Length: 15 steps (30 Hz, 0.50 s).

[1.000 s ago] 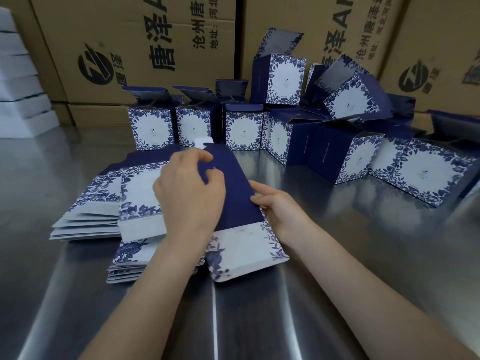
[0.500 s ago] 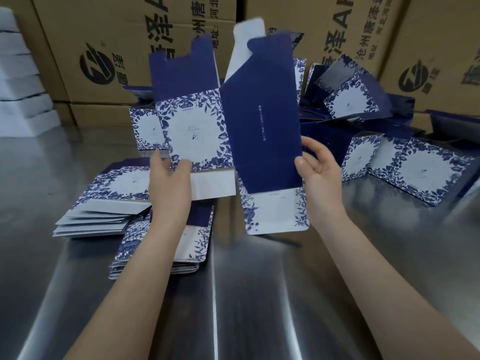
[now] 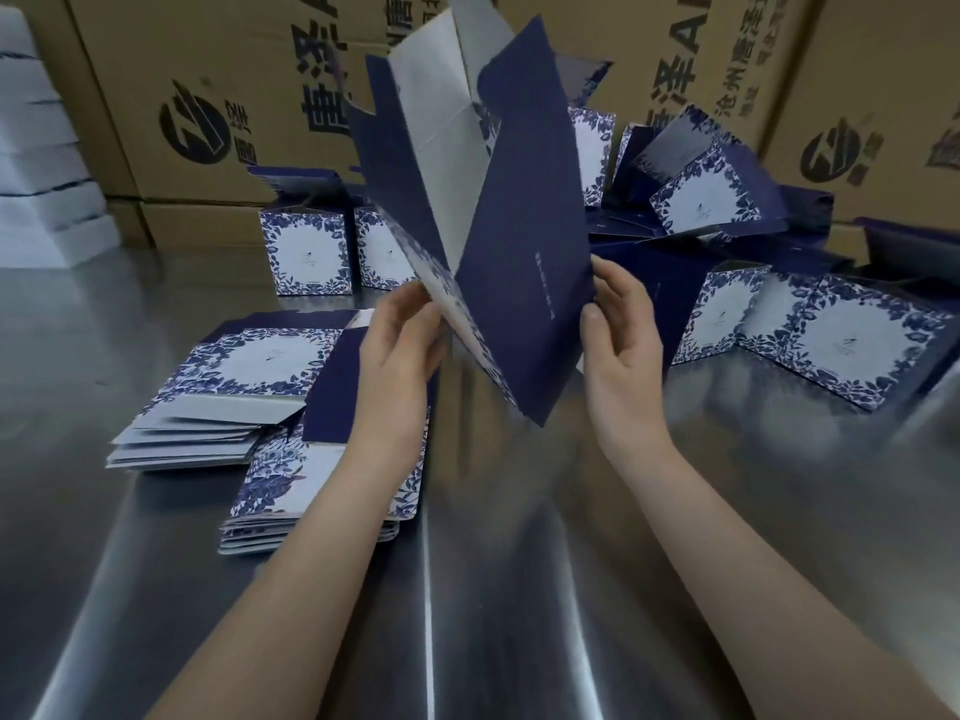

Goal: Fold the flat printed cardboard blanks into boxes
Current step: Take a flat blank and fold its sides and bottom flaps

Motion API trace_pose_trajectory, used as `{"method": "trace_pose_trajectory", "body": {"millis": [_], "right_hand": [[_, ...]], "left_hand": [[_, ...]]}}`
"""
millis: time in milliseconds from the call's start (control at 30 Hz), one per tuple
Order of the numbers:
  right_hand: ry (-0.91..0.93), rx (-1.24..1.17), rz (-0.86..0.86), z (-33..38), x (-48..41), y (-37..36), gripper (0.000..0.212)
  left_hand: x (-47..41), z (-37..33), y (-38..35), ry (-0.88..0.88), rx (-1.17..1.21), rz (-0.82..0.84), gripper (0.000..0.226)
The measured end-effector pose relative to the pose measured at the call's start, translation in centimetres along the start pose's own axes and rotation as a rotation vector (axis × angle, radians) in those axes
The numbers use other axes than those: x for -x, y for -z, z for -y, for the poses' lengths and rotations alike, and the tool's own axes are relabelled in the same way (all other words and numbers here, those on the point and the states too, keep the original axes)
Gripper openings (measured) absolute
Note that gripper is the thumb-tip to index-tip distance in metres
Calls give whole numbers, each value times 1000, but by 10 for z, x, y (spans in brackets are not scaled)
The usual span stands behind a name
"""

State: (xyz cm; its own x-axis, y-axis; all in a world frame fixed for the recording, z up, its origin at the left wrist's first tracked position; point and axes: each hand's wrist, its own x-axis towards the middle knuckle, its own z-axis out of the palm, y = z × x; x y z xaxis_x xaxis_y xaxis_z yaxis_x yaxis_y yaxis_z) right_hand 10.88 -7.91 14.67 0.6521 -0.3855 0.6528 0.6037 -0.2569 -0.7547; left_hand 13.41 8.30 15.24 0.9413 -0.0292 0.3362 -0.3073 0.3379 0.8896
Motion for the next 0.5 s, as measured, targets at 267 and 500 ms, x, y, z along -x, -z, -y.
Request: {"method": "trace_pose_trajectory", "body": {"millis": [267,500], "right_hand": [[-20,290,99,5,12,-11,32],[-10,316,318,5,28,-26,46]], "left_hand": [[15,0,-16,57,163,189,39],[29,10,-16,187,440,109,25]]}}
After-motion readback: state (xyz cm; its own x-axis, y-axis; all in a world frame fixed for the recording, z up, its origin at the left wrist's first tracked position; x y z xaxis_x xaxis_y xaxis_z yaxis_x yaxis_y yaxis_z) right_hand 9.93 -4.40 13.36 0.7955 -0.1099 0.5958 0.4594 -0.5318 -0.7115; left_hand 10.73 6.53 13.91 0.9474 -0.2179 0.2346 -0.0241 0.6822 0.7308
